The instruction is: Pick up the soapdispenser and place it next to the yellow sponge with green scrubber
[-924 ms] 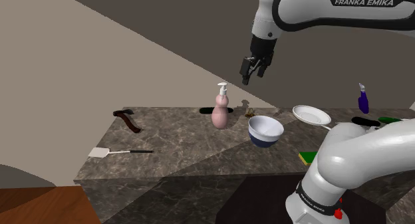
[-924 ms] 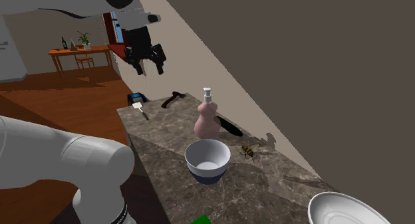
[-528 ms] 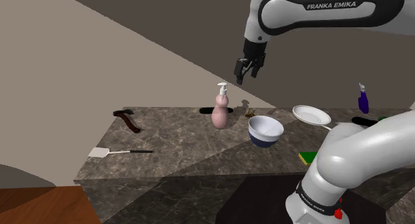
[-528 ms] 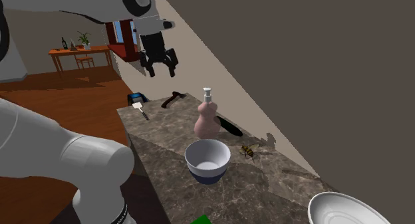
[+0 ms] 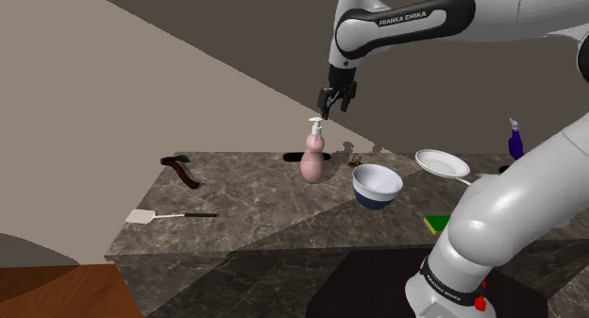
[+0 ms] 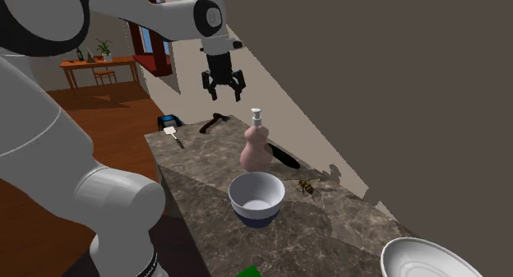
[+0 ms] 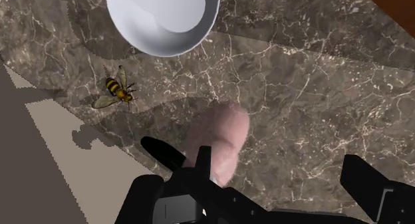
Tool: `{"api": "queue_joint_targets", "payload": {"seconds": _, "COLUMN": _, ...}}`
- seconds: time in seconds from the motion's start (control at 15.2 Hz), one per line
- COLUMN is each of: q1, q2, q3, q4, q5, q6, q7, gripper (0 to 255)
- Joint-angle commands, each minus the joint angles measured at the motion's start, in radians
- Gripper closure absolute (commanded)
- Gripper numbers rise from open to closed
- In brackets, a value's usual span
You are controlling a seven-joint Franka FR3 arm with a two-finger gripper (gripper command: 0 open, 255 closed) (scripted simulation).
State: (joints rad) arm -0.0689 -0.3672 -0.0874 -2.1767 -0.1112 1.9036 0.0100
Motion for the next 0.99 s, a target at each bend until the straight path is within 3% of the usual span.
{"api": "queue_joint_targets", "payload": {"seconds": 0.0, "q1": -0.007, "q2": 0.070, "q3": -0.023, "q4": 0.037, "q5": 0.006, "q6": 0.026, "q7": -0.026, "gripper": 0}}
{"api": "queue_joint_targets", "payload": {"seconds": 0.59, "q1": -0.042, "q2": 0.422, "q3": -0.092, "q4": 0.301, "q5": 0.083, "q6": 0.079, "q7": -0.140, "gripper": 0}}
{"api": "queue_joint_targets", "payload": {"seconds": 0.92, "q1": -0.046, "q2": 0.446, "q3": -0.093, "q4": 0.273, "q5": 0.088, "q6": 0.129, "q7": -0.144, "gripper": 0}}
